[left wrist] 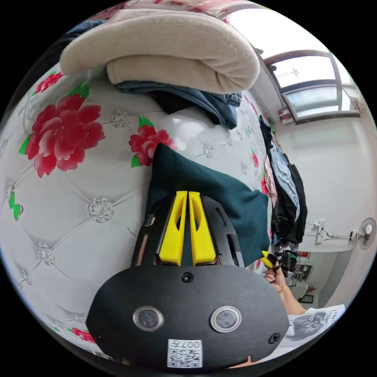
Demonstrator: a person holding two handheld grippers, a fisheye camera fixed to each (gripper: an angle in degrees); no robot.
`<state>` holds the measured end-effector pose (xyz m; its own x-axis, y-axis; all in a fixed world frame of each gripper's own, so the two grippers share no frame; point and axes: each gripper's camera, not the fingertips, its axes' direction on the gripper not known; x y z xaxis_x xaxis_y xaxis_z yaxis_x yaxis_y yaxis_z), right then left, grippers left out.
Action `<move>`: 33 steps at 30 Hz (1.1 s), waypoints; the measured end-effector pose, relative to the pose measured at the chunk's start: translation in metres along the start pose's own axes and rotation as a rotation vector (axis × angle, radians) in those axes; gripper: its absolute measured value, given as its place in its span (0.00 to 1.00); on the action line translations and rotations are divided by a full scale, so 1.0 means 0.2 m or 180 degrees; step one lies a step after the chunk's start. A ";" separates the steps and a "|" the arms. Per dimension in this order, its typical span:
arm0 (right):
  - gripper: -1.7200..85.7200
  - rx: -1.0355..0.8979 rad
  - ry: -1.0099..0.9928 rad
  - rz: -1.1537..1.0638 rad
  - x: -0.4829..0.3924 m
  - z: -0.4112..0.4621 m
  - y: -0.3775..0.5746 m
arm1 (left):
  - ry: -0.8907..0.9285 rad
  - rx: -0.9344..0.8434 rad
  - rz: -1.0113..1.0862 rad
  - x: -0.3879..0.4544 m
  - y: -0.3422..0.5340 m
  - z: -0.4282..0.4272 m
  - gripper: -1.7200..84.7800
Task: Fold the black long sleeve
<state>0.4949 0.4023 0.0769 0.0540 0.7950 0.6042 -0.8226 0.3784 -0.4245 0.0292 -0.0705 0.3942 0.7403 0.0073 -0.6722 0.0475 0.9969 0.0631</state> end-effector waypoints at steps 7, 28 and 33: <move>0.11 0.0033 0.0262 -0.0688 -0.35 -0.06 -0.01 | 0.0289 0.0497 0.0061 -0.13 0.41 -0.38 0.11; 0.11 -0.2322 0.0139 -0.2782 -1.04 1.49 0.44 | 0.1360 0.0824 -0.0986 -0.85 1.34 -0.65 0.20; 0.15 -0.1279 0.0097 -0.2174 -0.83 0.92 -0.04 | 0.1366 0.0596 -0.0572 -0.82 1.26 -0.65 0.23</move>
<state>0.3884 0.1802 0.1029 0.4933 0.3357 0.8025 -0.3349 0.9247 -0.1810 -0.1679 0.1892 0.4245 0.3686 -0.0923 -0.9250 0.2977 0.9544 0.0234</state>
